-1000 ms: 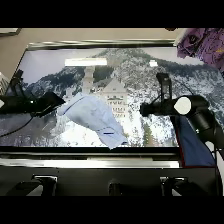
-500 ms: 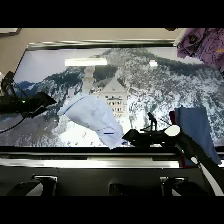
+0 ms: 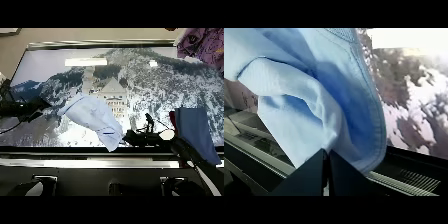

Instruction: Fold the clothes and pants, and hang the long-sleeved shirts on hangers.

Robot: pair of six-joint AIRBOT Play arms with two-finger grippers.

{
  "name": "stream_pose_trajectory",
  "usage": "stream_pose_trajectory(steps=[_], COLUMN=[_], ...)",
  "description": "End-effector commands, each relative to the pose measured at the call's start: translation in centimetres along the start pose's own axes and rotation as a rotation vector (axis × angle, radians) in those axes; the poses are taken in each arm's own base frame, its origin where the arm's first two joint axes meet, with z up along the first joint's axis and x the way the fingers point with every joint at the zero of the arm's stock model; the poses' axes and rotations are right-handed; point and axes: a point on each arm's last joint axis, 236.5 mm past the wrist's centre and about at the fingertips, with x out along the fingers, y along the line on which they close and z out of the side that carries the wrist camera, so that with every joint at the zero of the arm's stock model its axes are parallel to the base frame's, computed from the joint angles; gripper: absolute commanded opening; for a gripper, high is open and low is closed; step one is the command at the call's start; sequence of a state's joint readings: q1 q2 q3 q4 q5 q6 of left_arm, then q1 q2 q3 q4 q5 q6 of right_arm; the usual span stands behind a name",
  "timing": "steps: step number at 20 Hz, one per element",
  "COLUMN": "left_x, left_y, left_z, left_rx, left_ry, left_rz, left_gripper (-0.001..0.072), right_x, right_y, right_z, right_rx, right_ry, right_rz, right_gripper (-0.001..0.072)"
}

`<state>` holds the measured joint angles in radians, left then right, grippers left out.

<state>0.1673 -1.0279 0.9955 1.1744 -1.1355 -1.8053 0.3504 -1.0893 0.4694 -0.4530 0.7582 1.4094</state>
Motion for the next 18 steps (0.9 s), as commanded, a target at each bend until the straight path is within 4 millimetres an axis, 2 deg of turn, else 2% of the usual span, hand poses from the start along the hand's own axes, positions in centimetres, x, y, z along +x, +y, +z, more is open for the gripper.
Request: stream_pose_trajectory(steps=[1, 3, 6, 9, 10, 12, 13, 14, 16, 18], left_x=[3.2, 6.2, 10.1, 13.8, 14.6, 15.6, 15.8, 15.7, 14.7, 12.2], left_y=[2.9, 3.3, 2.2, 3.3, 3.5, 3.7, 3.6, 3.4, 2.3, 0.2], left_z=[-0.2, -0.4, -0.3, -0.1, 0.2, 1.1, 1.7, 2.2, 3.7, 5.8], left_rx=[-0.044, -0.041, -0.033, -0.096, -0.102, -0.118, -0.116, -0.111, -0.081, -0.024], left_ry=[0.010, 0.027, 0.057, 0.072, 0.068, 0.055, 0.050, 0.041, 0.013, -0.023], left_rz=[-0.039, -0.083, -0.167, -0.164, -0.166, -0.168, -0.169, -0.173, -0.194, -0.236], left_gripper=[0.0644, 0.0644, 0.0643, 0.0641, 0.0609, 0.0417, 0.0255, 0.0010, 0.0018, 0.0015], right_x=[0.0, -0.1, -0.4, -0.6, -0.7, -0.9, -1.1, -1.3, -2.2, -4.2], right_y=[-0.6, -0.7, -0.5, -0.4, -0.2, 0.2, 0.3, 0.3, 0.0, 0.2], right_z=[-0.3, -0.5, -0.5, -0.1, 0.0, -0.1, -0.3, -0.3, 0.2, 2.3], right_rx=[-0.026, -0.023, -0.054, -0.053, -0.066, -0.086, -0.097, -0.109, -0.144, -0.223], right_ry=[0.015, 0.026, 0.038, 0.030, 0.033, 0.049, 0.055, 0.052, 0.023, -0.047], right_rz=[-0.032, -0.044, -0.056, -0.078, -0.078, -0.078, -0.081, -0.087, -0.126, -0.214], right_gripper=[0.0031, 0.0031, 0.0031, 0.0031, 0.0031, 0.0031, 0.0031, 0.0031, 0.0030, 0.0030])
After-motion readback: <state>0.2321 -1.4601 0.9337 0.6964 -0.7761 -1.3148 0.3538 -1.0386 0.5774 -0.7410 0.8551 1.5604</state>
